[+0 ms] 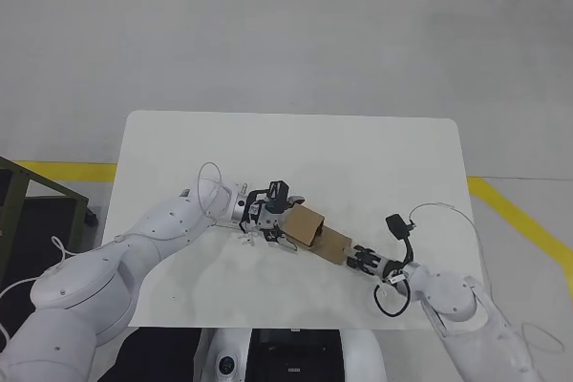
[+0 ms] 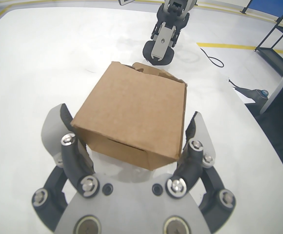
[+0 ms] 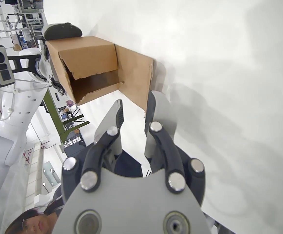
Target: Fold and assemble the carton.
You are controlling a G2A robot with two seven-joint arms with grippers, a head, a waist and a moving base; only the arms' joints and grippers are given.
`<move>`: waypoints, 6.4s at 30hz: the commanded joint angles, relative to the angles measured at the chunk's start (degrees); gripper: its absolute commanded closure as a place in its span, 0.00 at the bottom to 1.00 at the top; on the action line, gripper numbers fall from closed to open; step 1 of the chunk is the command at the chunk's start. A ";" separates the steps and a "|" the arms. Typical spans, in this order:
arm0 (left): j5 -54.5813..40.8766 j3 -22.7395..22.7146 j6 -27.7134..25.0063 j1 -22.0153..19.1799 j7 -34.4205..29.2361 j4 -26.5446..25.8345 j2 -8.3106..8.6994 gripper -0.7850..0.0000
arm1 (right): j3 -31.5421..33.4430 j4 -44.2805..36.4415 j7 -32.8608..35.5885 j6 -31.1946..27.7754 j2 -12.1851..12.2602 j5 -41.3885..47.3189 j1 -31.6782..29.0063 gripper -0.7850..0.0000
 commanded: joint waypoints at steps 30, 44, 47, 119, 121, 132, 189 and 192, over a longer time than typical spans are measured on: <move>0.04 0.14 -0.21 -0.18 -0.21 -0.44 0.03 0.00 | -5.48 8.54 2.24 -5.66 -1.28 9.02 6.28 0.89; 0.39 0.08 -0.17 -0.16 -0.17 -0.40 -0.07 0.00 | -5.81 7.10 3.29 -8.06 -1.35 12.68 6.68 0.96; 0.33 0.02 -0.13 -0.13 -0.13 -0.44 -0.05 0.00 | -6.15 6.66 3.26 -8.05 -1.40 12.72 7.00 0.95; 0.39 -1.20 -0.83 0.18 -0.83 0.08 0.04 0.00 | -8.52 17.19 2.80 -14.35 -2.84 23.76 12.94 0.82; 0.40 -1.21 -0.82 0.20 -0.83 0.03 0.09 0.00 | -8.47 17.00 2.60 -14.15 -2.80 23.31 12.84 0.81; 0.47 -1.33 -0.61 0.29 -0.62 -0.25 0.33 0.00 | -8.69 14.75 1.30 -10.94 -2.73 20.78 12.95 0.82; 0.07 -1.59 -0.30 0.67 -0.30 -1.19 1.44 0.00 | -10.34 8.50 -2.48 -5.77 -3.00 15.05 12.82 0.81; 0.05 -1.61 -0.32 0.65 -0.32 -1.01 1.43 0.00 | -9.11 7.26 -2.48 -6.48 -2.69 15.29 11.15 0.80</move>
